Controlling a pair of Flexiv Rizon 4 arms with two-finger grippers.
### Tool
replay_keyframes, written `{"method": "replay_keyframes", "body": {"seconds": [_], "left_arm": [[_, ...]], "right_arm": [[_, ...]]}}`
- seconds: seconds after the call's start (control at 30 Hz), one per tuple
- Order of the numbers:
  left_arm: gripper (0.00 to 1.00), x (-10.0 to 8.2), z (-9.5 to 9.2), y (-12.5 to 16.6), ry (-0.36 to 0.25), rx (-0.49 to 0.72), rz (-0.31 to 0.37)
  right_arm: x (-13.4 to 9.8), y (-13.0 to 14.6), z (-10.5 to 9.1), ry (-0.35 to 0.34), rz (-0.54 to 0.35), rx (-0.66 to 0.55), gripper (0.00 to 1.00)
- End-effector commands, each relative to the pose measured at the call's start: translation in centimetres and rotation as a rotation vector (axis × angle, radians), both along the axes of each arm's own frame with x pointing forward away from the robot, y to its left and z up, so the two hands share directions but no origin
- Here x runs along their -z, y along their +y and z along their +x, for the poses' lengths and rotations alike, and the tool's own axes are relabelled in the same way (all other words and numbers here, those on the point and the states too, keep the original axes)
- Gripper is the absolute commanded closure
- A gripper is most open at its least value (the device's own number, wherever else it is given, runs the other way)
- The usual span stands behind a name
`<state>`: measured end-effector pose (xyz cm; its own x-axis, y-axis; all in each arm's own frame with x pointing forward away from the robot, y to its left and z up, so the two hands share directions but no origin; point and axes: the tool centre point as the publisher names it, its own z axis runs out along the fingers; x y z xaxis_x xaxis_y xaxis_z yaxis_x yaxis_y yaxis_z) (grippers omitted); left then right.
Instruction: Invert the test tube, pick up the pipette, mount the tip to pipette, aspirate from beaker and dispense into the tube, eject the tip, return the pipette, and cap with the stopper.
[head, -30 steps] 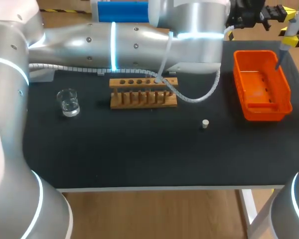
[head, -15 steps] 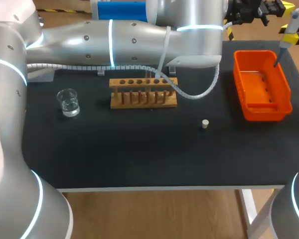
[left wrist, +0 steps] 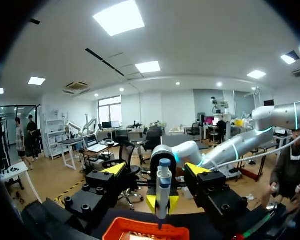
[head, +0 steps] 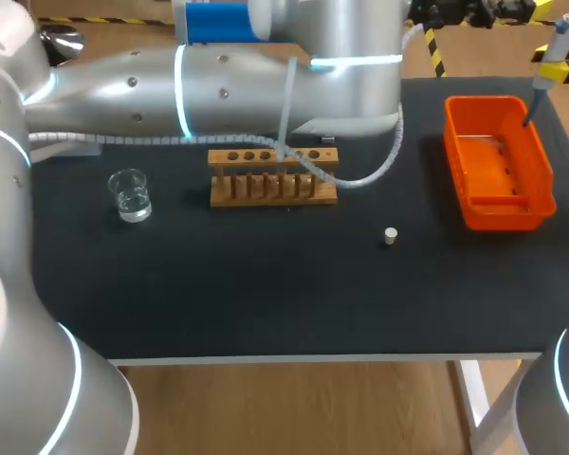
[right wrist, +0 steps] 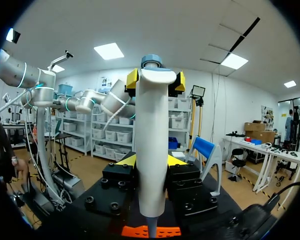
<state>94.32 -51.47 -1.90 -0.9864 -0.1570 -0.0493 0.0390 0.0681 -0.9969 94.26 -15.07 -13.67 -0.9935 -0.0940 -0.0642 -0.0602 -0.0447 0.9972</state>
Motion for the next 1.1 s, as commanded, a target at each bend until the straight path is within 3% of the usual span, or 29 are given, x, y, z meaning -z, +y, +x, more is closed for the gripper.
{"method": "replay_keyframes", "body": {"seconds": [0.03,0.63,1.1], "left_arm": [[0.0,-1.1,-1.5,4.8,0.024,0.036,0.07],[0.0,-0.2,-7.8,13.4,-0.018,0.014,0.063],[0.0,2.4,-10.3,18.7,-0.044,0.006,0.024]], "right_arm": [[0.0,-0.1,0.1,0.0,-0.002,-0.004,1.0],[0.0,-0.1,0.1,0.0,-0.002,-0.004,1.0],[0.0,-0.1,0.1,0.0,-0.002,-0.004,1.0]]}}
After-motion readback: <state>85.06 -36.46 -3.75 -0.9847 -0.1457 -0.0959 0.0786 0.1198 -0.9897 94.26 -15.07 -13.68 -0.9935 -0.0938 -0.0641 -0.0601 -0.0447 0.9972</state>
